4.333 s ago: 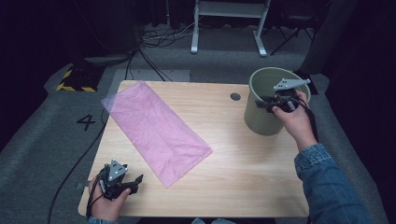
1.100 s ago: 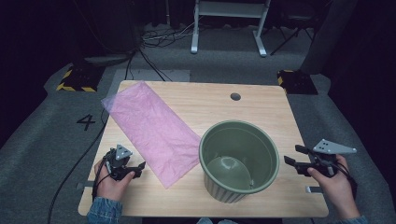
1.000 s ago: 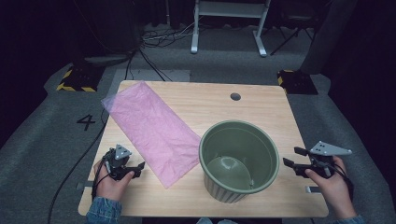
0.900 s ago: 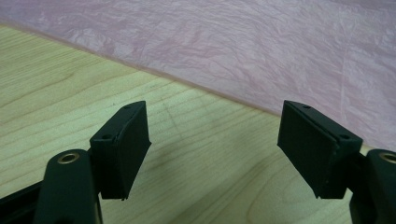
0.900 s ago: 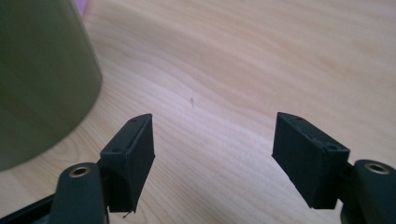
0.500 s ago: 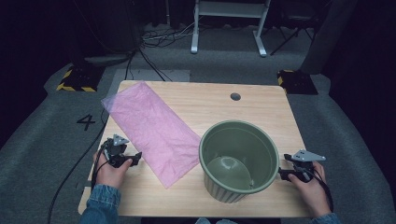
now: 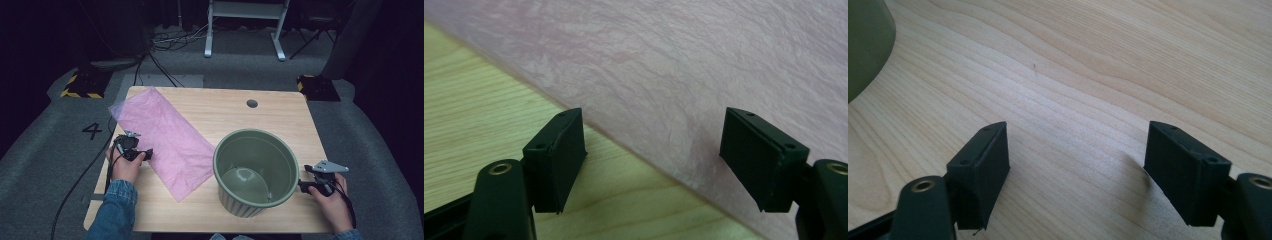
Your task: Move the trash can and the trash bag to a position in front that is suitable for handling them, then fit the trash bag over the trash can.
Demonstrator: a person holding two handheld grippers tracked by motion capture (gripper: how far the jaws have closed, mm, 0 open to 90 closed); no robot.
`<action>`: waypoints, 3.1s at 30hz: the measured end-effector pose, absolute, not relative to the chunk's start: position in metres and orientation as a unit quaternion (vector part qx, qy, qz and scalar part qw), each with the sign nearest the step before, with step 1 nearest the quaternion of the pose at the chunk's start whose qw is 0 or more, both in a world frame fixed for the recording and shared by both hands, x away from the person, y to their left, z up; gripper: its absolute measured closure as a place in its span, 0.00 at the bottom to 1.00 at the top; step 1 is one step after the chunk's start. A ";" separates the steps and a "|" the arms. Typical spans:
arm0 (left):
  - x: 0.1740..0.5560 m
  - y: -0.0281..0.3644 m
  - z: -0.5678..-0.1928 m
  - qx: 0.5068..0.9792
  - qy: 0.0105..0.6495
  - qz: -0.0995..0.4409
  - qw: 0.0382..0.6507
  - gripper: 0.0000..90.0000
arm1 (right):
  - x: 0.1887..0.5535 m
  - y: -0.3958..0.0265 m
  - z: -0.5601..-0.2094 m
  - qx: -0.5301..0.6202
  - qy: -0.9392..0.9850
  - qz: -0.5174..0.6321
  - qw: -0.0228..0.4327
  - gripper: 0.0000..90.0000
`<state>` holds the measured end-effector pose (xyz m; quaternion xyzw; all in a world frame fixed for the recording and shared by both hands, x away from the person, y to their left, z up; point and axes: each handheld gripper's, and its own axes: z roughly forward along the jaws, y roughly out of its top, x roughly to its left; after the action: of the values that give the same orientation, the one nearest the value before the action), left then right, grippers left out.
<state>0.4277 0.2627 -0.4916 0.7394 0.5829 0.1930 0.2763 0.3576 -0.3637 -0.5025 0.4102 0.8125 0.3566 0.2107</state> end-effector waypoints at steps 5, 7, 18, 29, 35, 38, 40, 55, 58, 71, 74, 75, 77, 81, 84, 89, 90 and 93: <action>0.429 0.258 -0.495 0.738 0.580 0.207 0.277 0.25 | 0.359 -0.365 -0.503 0.413 0.812 0.359 0.204 0.29; 0.430 0.255 -0.497 0.741 0.568 0.211 0.288 0.24 | 0.359 -0.365 -0.503 0.413 0.812 0.359 0.204 0.29; 0.433 0.227 -0.501 0.756 0.521 0.220 0.331 0.50 | 0.360 -0.365 -0.503 0.417 0.811 0.360 0.198 0.29; 0.431 0.214 -0.503 0.785 0.462 0.212 0.355 1.00 | 0.359 -0.365 -0.503 0.417 0.811 0.360 0.199 0.29; 0.427 0.219 -0.495 0.755 0.448 0.207 0.432 1.00 | 0.361 -0.366 -0.503 0.419 0.810 0.361 0.192 0.29; 0.421 0.222 -0.480 0.739 0.426 0.206 0.481 1.00 | 0.361 -0.366 -0.503 0.420 0.810 0.361 0.193 0.29; 0.419 0.224 -0.472 0.730 0.417 0.204 0.502 1.00 | 0.361 -0.366 -0.503 0.420 0.810 0.361 0.193 0.29; 0.402 0.230 -0.412 0.719 0.335 0.199 0.575 1.00 | 0.361 -0.366 -0.503 0.420 0.810 0.362 0.191 0.29; 0.400 0.230 -0.403 0.721 0.327 0.203 0.577 1.00 | 0.361 -0.366 -0.503 0.420 0.810 0.362 0.191 0.29; 0.395 0.234 -0.361 0.736 0.259 0.184 0.597 1.00 | 0.361 -0.366 -0.503 0.420 0.810 0.362 0.191 0.29; 0.395 0.237 -0.350 0.738 0.241 0.170 0.607 1.00 | 0.361 -0.366 -0.503 0.420 0.810 0.362 0.191 0.29; 0.395 0.238 -0.347 0.740 0.237 0.168 0.607 1.00 | 0.361 -0.366 -0.503 0.420 0.810 0.362 0.191 0.29; 0.396 0.239 -0.344 0.741 0.233 0.164 0.608 1.00 | 0.361 -0.366 -0.503 0.420 0.810 0.363 0.191 0.29; 0.396 0.242 -0.328 0.748 0.219 0.154 0.608 1.00 | 0.361 -0.366 -0.503 0.420 0.810 0.362 0.191 0.29; 0.395 0.242 -0.321 0.751 0.213 0.152 0.607 1.00 | 0.361 -0.366 -0.503 0.420 0.810 0.362 0.191 0.29; 0.392 0.242 -0.303 0.748 0.203 0.149 0.614 1.00 | 0.361 -0.366 -0.503 0.420 0.810 0.362 0.191 0.29; 0.391 0.242 -0.299 0.748 0.201 0.150 0.614 1.00 | 0.361 -0.366 -0.503 0.420 0.810 0.363 0.191 0.30; 0.388 0.239 -0.289 0.747 0.192 0.148 0.619 1.00 | 0.361 -0.366 -0.503 0.420 0.810 0.363 0.191 0.30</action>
<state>0.3881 0.2388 -0.2890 0.7467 0.1921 0.1481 0.6193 0.3606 -0.3663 -0.5030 0.4203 0.8096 0.3625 0.1909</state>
